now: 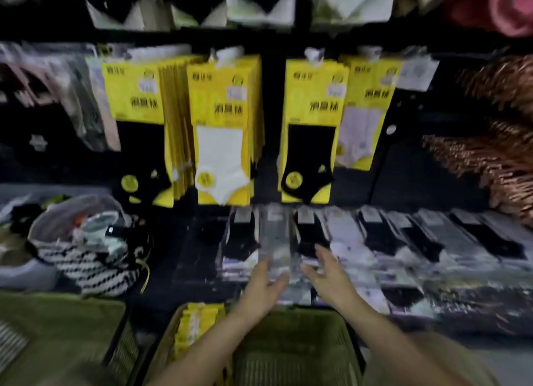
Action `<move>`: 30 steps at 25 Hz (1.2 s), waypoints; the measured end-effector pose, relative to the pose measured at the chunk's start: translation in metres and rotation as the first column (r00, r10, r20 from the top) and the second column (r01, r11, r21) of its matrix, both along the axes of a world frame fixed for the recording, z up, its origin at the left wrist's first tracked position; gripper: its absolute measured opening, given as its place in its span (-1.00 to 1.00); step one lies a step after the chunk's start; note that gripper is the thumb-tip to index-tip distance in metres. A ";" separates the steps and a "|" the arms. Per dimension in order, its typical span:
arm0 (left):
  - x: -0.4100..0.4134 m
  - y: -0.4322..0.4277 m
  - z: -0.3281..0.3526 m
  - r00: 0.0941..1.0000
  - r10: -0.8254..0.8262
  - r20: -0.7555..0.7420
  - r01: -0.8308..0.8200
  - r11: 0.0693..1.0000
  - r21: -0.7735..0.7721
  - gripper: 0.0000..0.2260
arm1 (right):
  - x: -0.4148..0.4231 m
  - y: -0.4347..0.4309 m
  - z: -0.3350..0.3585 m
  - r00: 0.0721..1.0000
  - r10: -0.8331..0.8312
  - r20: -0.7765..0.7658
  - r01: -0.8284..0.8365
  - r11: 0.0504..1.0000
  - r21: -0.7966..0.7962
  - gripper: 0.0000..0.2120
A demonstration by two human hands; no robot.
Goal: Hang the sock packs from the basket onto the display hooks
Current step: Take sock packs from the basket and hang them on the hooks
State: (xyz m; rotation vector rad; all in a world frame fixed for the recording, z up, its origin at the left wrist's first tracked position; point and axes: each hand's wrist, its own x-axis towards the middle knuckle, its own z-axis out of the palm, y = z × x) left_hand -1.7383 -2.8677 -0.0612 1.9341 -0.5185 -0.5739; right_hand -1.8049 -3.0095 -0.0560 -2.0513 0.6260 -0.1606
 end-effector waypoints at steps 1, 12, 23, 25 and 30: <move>-0.010 0.022 -0.024 1.000 0.018 -0.005 -0.018 0.998 0.059 -0.48 | -0.008 0.017 -0.023 0.997 0.027 -0.072 -0.026 1.000 0.015 -0.44; -0.013 0.174 -0.149 0.840 0.508 -0.191 -0.444 0.846 0.296 -0.53 | 0.035 0.158 -0.149 0.925 0.232 -0.302 -0.246 0.969 -0.010 -0.35; 0.024 0.180 -0.187 0.849 0.462 -0.256 -0.432 0.886 0.167 -0.70 | 0.089 0.187 -0.213 0.919 0.157 -0.362 -0.151 0.988 0.046 -0.03; 0.027 0.179 -0.193 0.834 0.480 -0.271 -0.445 0.877 0.182 -0.68 | 0.086 0.192 -0.221 0.883 0.132 -0.450 -0.223 0.963 -0.154 -0.07; 0.029 0.174 -0.201 0.795 0.520 -0.312 -0.470 0.854 0.225 -0.62 | 0.074 0.197 -0.223 0.885 0.183 -0.428 -0.234 0.970 -0.069 -0.25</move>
